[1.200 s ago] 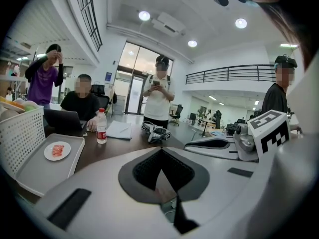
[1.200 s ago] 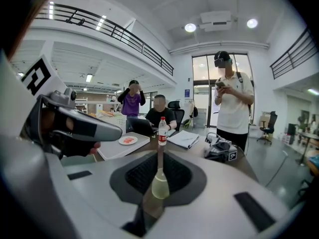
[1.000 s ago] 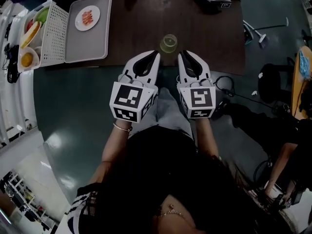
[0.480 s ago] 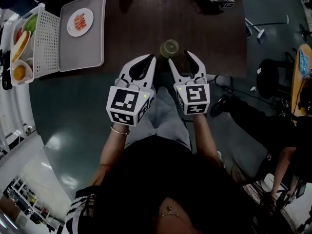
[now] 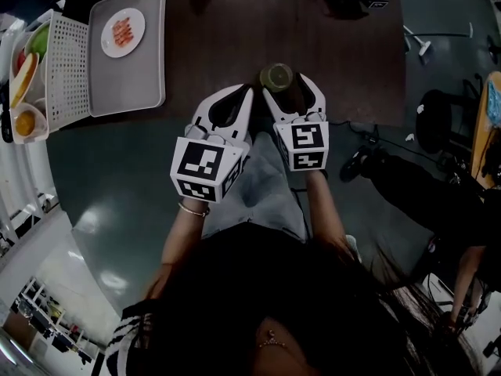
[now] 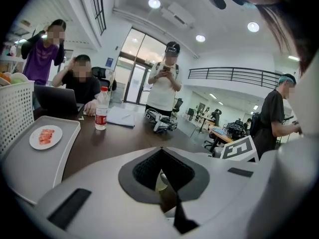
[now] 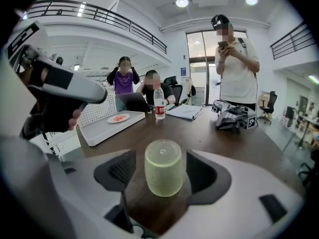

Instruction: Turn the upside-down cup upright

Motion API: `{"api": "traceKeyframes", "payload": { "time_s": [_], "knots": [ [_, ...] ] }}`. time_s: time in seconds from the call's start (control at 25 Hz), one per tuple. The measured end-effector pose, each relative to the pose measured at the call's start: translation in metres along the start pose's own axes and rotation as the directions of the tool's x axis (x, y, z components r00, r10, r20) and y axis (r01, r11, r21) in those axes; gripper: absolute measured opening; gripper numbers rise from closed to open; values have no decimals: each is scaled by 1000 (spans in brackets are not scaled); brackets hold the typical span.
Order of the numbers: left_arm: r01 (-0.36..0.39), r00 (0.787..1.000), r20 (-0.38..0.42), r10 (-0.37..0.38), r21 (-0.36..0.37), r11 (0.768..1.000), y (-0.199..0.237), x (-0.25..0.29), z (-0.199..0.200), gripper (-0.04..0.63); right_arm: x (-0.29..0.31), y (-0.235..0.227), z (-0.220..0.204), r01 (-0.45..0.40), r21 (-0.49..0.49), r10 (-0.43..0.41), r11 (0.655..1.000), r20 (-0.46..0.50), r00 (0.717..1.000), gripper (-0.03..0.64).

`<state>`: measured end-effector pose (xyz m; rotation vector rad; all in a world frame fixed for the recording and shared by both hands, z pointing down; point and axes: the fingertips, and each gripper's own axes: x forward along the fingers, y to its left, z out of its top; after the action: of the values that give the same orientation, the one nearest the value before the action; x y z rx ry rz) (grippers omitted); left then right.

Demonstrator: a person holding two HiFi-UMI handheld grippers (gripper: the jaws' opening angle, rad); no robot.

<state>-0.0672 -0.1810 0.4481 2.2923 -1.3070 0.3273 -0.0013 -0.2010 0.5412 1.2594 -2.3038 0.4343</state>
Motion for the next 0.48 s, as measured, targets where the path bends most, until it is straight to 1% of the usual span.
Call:
{"api": "traceKeyframes", "payload": {
  "time_s": [0.28, 0.48],
  "knots": [
    [-6, 1000, -23, 6, -11, 1000, 7, 5, -10, 3, 18, -8, -16, 6, 11, -6, 1000, -39, 999, 313],
    [-23, 999, -50, 22, -29, 999, 14, 7, -21, 3, 28, -6, -25, -24, 10, 25, 1000, -63, 998, 313]
  ]
}}
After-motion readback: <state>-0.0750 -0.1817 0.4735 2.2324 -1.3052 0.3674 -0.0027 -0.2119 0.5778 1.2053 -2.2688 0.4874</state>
